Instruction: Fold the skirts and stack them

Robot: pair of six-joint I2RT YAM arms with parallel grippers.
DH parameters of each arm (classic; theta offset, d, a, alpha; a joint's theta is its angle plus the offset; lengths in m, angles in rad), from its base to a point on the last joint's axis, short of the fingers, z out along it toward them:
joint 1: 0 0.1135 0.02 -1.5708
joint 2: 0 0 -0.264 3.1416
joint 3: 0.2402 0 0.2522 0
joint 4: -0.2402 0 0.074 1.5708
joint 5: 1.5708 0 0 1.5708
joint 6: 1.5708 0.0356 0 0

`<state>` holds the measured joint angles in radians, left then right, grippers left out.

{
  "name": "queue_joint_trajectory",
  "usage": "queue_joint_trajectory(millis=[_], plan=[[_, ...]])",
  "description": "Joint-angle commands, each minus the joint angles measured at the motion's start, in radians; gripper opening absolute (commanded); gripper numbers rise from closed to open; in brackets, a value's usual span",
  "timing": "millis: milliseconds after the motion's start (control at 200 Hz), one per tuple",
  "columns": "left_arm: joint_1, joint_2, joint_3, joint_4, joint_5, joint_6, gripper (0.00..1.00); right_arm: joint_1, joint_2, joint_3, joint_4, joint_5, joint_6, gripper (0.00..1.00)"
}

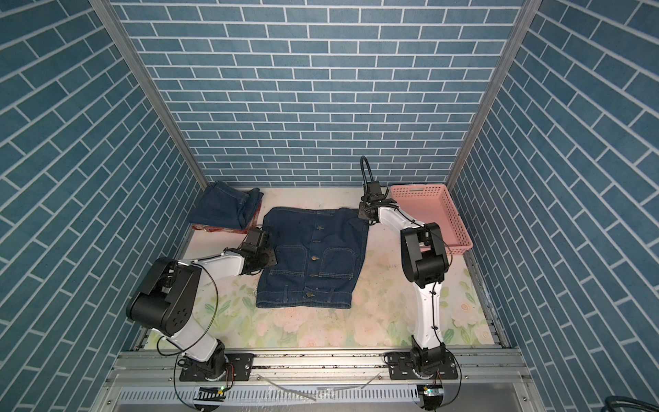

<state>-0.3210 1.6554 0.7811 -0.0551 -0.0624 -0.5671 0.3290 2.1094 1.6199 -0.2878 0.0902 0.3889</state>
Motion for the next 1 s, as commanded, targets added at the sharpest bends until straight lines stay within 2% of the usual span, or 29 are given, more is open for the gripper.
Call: queue_joint_trajectory(millis=[0, 185, 320, 385, 410, 455, 480, 570, 635, 700, 830, 995], plan=[[-0.006, 0.008, -0.021, -0.061, -0.004, 0.013, 0.0, -0.045, -0.046, -0.103, 0.075, -0.064, 0.024, 0.0], [-0.004, 0.014, -0.02, -0.056, -0.001, 0.015, 0.0, -0.092, -0.057, -0.122, 0.078, -0.112, 0.019, 0.0], [-0.006, -0.014, -0.013, -0.06, 0.018, 0.015, 0.0, -0.109, -0.083, -0.104, 0.052, -0.11, 0.001, 0.5], [-0.006, -0.054, -0.007, -0.068, 0.047, 0.005, 0.0, -0.109, -0.119, -0.123, 0.059, -0.112, 0.001, 0.62], [-0.006, -0.074, -0.002, -0.071, 0.062, 0.001, 0.08, -0.109, -0.132, -0.129, 0.057, -0.121, 0.002, 0.65], [-0.009, -0.116, 0.005, -0.078, 0.09, -0.013, 0.42, -0.109, -0.154, -0.143, 0.053, -0.134, 0.008, 0.68], [-0.01, -0.141, 0.01, -0.082, 0.108, -0.027, 0.54, -0.11, -0.169, -0.155, 0.053, -0.14, 0.017, 0.68], [-0.021, -0.239, 0.029, -0.1, 0.157, -0.096, 0.81, -0.11, -0.229, -0.223, 0.081, -0.165, 0.05, 0.71], [-0.037, -0.306, 0.047, -0.127, 0.168, -0.17, 0.93, -0.107, -0.273, -0.27, 0.091, -0.169, 0.071, 0.73], [-0.05, -0.353, 0.09, -0.193, 0.179, -0.227, 1.0, -0.107, -0.312, -0.317, 0.102, -0.172, 0.09, 0.74], [-0.096, -0.417, 0.207, -0.376, 0.135, -0.304, 0.99, -0.098, -0.376, -0.397, 0.089, -0.214, 0.121, 0.73], [-0.161, -0.462, 0.302, -0.496, 0.094, -0.408, 1.0, -0.057, -0.432, -0.498, 0.066, -0.213, 0.149, 0.69]])
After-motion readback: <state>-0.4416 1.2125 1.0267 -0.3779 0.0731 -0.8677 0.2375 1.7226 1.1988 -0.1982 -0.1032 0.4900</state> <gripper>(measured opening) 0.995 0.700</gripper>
